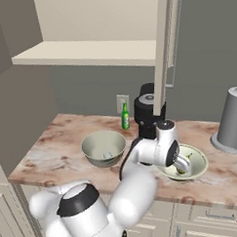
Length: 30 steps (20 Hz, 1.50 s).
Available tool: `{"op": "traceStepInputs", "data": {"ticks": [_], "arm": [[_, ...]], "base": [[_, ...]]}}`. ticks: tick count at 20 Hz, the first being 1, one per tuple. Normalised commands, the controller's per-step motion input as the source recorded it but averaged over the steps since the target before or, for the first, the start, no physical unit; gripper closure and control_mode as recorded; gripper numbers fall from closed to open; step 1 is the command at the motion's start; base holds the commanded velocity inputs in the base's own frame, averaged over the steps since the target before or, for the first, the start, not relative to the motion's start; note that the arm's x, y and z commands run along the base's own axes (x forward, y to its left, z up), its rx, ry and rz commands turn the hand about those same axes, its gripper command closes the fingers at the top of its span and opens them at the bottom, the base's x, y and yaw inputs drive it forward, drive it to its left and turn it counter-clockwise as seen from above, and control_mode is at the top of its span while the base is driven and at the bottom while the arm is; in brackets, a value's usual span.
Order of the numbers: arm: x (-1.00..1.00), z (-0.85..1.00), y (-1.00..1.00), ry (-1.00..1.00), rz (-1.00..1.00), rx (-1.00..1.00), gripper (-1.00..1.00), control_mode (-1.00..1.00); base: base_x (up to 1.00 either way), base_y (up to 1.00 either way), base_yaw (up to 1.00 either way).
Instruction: Pick both bowls and place them on the counter. Then place the pear in one bowl and place the marshmallow in the other bowl.
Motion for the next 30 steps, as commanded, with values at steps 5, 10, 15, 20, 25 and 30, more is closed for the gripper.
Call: {"op": "traceStepInputs", "data": {"ticks": [5,10,15,20,25,30], "arm": [[-0.2,0.2,0.32,-0.09,0.0,0.0,-1.0,-1.0],[-0.3,0.34,0.15,-0.07,0.0,0.0,-1.0,-1.0],[-0.48,0.36,0.08,-0.07,0.0,0.0,-1.0,-1.0],[-0.5,0.33,0.18,-0.03,0.0,-0.02,-1.0,-1.0],[-0.49,0.36,0.21,0.0,0.0,-0.02,-1.0,-1.0],[-0.55,0.28,0.26,0.0,0.0,-0.01,-1.0,-1.0]], "base": [[0.0,0.0,0.0],[0.0,0.0,0.0],[0.0,0.0,0.0],[0.0,0.0,0.0],[0.0,0.0,0.0],[0.0,0.0,0.0]]}}
